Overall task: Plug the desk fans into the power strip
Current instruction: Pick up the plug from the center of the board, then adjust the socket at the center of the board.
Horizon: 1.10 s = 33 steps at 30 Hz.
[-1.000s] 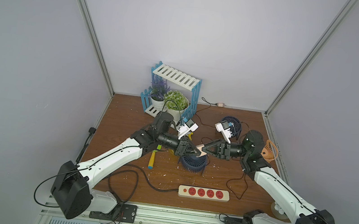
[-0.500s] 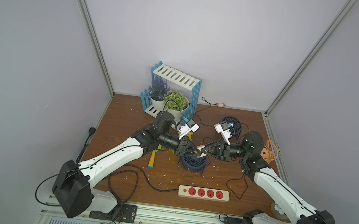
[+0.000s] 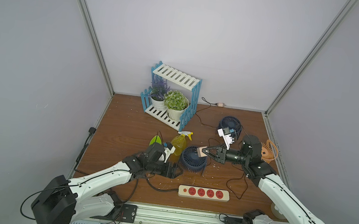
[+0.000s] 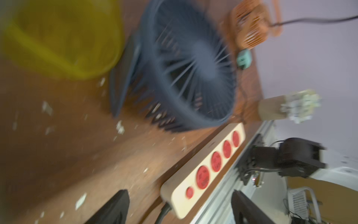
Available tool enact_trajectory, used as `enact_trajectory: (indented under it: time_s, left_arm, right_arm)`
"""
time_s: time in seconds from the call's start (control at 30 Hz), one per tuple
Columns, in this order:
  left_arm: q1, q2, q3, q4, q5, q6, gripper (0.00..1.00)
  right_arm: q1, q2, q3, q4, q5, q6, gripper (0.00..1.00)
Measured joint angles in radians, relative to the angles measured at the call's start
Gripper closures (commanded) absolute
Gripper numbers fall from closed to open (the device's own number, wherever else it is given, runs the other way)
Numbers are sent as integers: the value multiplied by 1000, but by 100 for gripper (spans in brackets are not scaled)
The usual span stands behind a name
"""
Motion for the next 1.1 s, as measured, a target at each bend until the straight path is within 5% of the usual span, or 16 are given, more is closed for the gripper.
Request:
enact_trajectory:
  time_s: [0.23, 0.5, 0.67, 1.1]
  left_arm:
    - [-170, -52, -65, -112, -228, -378, 17]
    - [-327, -87, -9, -258, -388, -665, 15]
    - [-410, -49, 58, -283, -450, -774, 14]
    - [-405, 92, -3, -128, -471, -906, 17]
  right_arm:
    - [0, -87, -72, -85, 172, -54, 100]
    - [0, -131, -102, -104, 230, -87, 100]
    - [0, -123, -124, -95, 232, -102, 100]
    - [0, -95, -153, -77, 229, -134, 100]
